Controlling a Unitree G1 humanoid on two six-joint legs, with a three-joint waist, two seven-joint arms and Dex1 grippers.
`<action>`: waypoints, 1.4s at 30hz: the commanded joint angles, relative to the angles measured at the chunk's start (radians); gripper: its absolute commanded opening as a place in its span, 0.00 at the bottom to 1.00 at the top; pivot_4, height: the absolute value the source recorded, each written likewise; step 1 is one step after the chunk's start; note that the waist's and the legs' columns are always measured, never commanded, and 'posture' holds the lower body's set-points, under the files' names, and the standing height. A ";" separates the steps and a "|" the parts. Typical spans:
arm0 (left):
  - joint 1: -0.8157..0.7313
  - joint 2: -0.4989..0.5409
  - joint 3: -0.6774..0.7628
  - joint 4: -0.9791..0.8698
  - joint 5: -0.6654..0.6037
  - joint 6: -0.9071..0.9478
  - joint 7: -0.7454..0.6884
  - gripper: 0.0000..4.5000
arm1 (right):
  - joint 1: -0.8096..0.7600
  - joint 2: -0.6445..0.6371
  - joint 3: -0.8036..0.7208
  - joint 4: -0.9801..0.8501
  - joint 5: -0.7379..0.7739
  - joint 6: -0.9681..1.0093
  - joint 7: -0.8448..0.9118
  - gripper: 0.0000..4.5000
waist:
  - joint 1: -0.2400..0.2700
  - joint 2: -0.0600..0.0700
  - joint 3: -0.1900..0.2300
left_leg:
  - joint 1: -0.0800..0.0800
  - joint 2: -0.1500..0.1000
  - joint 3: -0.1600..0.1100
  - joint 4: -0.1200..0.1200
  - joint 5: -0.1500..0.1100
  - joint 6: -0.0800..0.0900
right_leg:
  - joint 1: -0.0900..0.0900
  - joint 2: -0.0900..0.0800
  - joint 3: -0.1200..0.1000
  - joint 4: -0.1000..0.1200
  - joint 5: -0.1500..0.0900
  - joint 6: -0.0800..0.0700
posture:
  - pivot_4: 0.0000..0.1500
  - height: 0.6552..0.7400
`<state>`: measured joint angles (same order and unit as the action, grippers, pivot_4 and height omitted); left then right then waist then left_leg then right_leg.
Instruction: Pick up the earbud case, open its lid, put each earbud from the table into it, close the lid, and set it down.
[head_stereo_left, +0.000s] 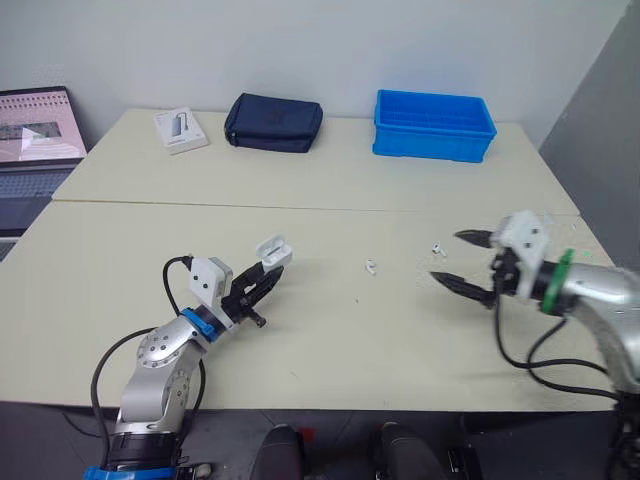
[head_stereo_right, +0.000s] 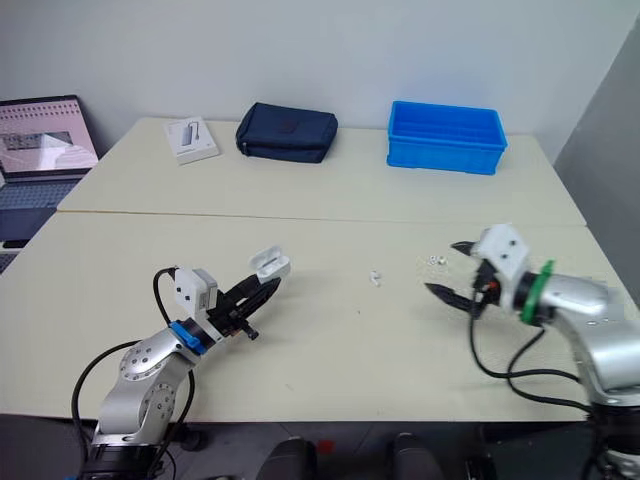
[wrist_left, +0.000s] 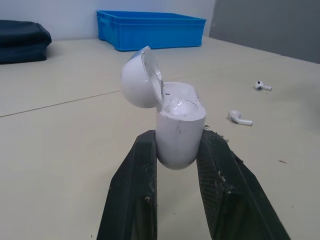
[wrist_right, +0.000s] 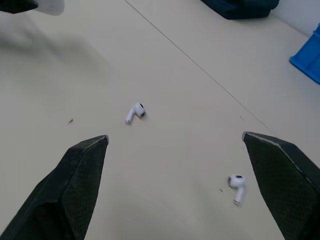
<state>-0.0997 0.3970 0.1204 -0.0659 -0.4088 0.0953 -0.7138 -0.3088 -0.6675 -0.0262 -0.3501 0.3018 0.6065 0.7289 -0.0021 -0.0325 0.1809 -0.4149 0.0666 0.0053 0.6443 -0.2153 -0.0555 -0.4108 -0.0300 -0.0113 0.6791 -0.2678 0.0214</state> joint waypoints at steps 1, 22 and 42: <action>-0.012 -0.004 -0.006 -0.038 0.005 -0.026 -0.002 0.16 | -0.066 0.116 0.058 0.021 -0.069 0.049 -0.170 1.00 | 0.000 0.000 0.000 | 0.000 0.000 0.000 0.000 0.000 0.000 | 0.000 0.000 0.000 0.000 0.000 0.000 | 1.00 0.84; -0.050 -0.011 -0.056 -0.032 0.017 -0.031 -0.026 0.16 | -0.161 0.503 0.258 0.423 -0.286 -0.081 -0.425 0.92 | -0.001 0.000 0.000 | 0.000 0.001 0.000 -0.001 0.000 0.000 | -0.001 0.001 0.000 0.001 0.000 0.000 | 1.00 0.84; -0.021 -0.012 -0.081 -0.083 0.019 -0.014 -0.014 0.16 | -0.095 0.156 0.293 0.097 -0.204 -0.135 0.016 0.09 | 0.000 0.001 0.000 | -0.001 0.001 0.000 -0.001 0.000 0.000 | -0.001 0.000 0.000 -0.001 0.000 0.000 | 1.00 0.84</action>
<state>-0.1221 0.3876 0.0448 -0.0919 -0.3867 0.0872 -0.7302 -0.4060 -0.4876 0.2783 -0.1921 0.0716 0.5311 0.6666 -0.0023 -0.0317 0.1810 -0.4154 0.0673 0.0052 0.6431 -0.2154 -0.0553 -0.4117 -0.0295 -0.0117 0.6785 -0.2678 0.0211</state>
